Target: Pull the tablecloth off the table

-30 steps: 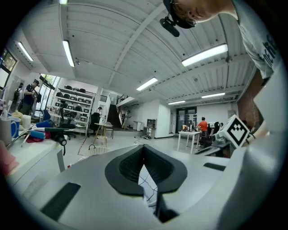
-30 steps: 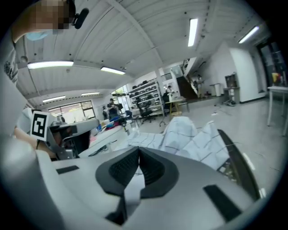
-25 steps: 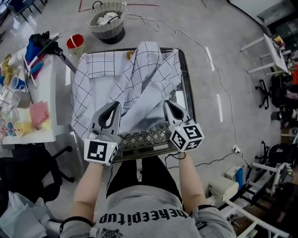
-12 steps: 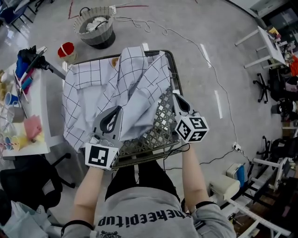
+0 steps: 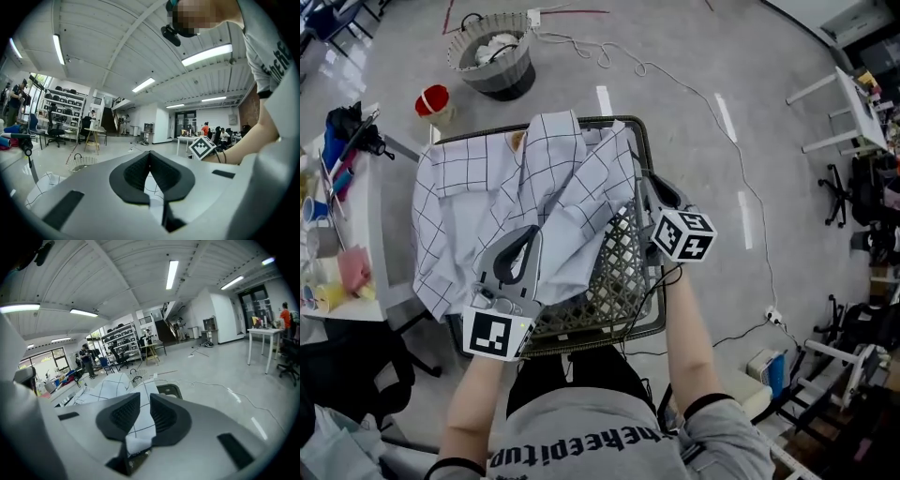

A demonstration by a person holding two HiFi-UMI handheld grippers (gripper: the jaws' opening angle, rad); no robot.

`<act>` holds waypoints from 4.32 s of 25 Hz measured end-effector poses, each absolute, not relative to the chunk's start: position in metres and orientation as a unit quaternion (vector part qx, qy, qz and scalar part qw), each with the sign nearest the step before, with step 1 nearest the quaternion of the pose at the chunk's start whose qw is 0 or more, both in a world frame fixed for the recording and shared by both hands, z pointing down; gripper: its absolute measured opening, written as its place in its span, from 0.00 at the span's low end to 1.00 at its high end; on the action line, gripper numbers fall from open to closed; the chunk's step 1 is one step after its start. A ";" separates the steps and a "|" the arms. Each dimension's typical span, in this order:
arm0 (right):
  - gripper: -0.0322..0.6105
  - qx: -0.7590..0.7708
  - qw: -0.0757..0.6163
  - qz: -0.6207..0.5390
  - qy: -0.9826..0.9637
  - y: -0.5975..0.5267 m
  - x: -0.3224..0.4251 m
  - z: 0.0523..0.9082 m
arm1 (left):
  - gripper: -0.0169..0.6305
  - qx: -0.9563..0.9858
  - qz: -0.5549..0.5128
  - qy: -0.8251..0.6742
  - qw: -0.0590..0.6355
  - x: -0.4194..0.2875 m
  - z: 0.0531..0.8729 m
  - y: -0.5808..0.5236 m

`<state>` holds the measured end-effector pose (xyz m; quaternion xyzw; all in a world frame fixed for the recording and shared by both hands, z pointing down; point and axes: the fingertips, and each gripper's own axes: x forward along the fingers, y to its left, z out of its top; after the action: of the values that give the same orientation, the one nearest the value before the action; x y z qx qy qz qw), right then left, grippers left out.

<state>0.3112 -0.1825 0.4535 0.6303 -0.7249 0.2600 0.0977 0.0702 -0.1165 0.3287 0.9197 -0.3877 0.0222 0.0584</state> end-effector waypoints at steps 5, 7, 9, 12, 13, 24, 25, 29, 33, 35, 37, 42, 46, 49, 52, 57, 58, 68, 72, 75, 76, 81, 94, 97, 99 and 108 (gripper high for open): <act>0.20 0.619 0.106 0.302 -0.717 -0.211 0.330 0.499 | 0.05 0.911 0.039 -0.405 0.063 0.083 0.341 -0.130; 0.22 0.611 0.108 0.325 -0.713 -0.217 0.333 0.518 | 0.05 0.908 0.045 -0.412 0.069 0.087 0.347 -0.135; 0.25 0.604 0.117 0.342 -0.711 -0.221 0.334 0.536 | 0.05 0.904 0.049 -0.418 0.074 0.090 0.352 -0.141; 0.27 0.589 0.141 0.355 -0.712 -0.223 0.331 0.557 | 0.05 0.899 0.053 -0.426 0.079 0.093 0.358 -0.148; 0.28 0.584 0.148 0.359 -0.713 -0.223 0.330 0.563 | 0.05 0.898 0.054 -0.429 0.081 0.094 0.359 -0.149; 0.07 0.554 0.245 0.342 -0.719 -0.223 0.305 0.589 | 0.05 0.896 0.065 -0.430 0.094 0.104 0.373 -0.155; 0.07 0.554 0.238 0.340 -0.721 -0.224 0.303 0.585 | 0.05 0.896 0.063 -0.430 0.092 0.104 0.372 -0.155; 0.07 0.556 0.146 0.361 -0.734 -0.226 0.298 0.551 | 0.05 0.896 0.055 -0.431 0.088 0.100 0.367 -0.153; 0.06 0.536 0.062 0.357 -0.763 -0.229 0.289 0.502 | 0.05 0.894 0.047 -0.437 0.087 0.091 0.363 -0.150; 0.06 0.518 0.039 0.341 -0.784 -0.231 0.280 0.476 | 0.05 0.894 0.041 -0.439 0.085 0.086 0.361 -0.148; 0.06 0.498 0.026 0.316 -0.807 -0.234 0.268 0.449 | 0.05 0.893 0.041 -0.440 0.086 0.081 0.359 -0.145; 0.06 0.448 0.027 0.253 -0.857 -0.244 0.222 0.386 | 0.05 0.892 0.039 -0.443 0.085 0.065 0.352 -0.137; 0.06 0.410 0.042 0.215 -0.885 -0.256 0.177 0.349 | 0.05 0.888 0.031 -0.451 0.082 0.046 0.347 -0.131; 0.06 0.385 0.051 0.197 -0.900 -0.265 0.141 0.332 | 0.05 0.884 0.030 -0.457 0.087 0.029 0.346 -0.126; 0.06 0.360 0.061 0.182 -0.913 -0.274 0.104 0.321 | 0.05 0.880 0.030 -0.466 0.092 0.010 0.347 -0.123; 0.07 0.334 0.079 0.163 -0.925 -0.292 0.051 0.314 | 0.05 0.871 0.025 -0.482 0.096 -0.023 0.348 -0.122; 0.06 0.330 0.080 0.162 -0.927 -0.296 0.042 0.313 | 0.05 0.869 0.025 -0.485 0.096 -0.029 0.348 -0.122; 0.07 0.289 0.121 0.171 -0.934 -0.329 -0.047 0.346 | 0.05 0.850 0.018 -0.516 0.107 -0.084 0.354 -0.128; 0.07 0.298 0.176 0.162 -0.924 -0.338 -0.066 0.392 | 0.05 0.842 0.019 -0.526 0.115 -0.102 0.360 -0.128; 0.20 0.285 0.228 0.160 -0.917 -0.332 -0.079 0.431 | 0.05 0.837 0.018 -0.533 0.122 -0.112 0.365 -0.128; 0.27 0.278 0.235 0.165 -0.917 -0.328 -0.083 0.440 | 0.05 0.836 0.017 -0.534 0.123 -0.114 0.365 -0.128; 0.35 0.306 0.212 0.141 -0.918 -0.322 -0.078 0.432 | 0.05 0.835 0.017 -0.536 0.123 -0.122 0.367 -0.129; 0.39 0.375 0.123 0.155 -0.906 -0.290 0.014 0.371 | 0.05 0.844 0.005 -0.524 0.117 -0.115 0.361 -0.133; 0.39 0.384 0.160 0.215 -0.883 -0.267 0.040 0.416 | 0.05 0.846 0.004 -0.520 0.114 -0.112 0.359 -0.133; 0.39 0.387 0.182 0.260 -0.866 -0.248 0.051 0.451 | 0.05 0.848 0.004 -0.518 0.114 -0.111 0.359 -0.132; 0.26 0.376 0.203 0.309 -0.849 -0.223 0.023 0.504 | 0.05 0.848 0.010 -0.517 0.113 -0.114 0.361 -0.131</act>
<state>0.0232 -0.2227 0.5044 0.3763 -0.8494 0.3093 0.2031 -0.1144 -0.1311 0.3613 0.8482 -0.5174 0.0102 0.1131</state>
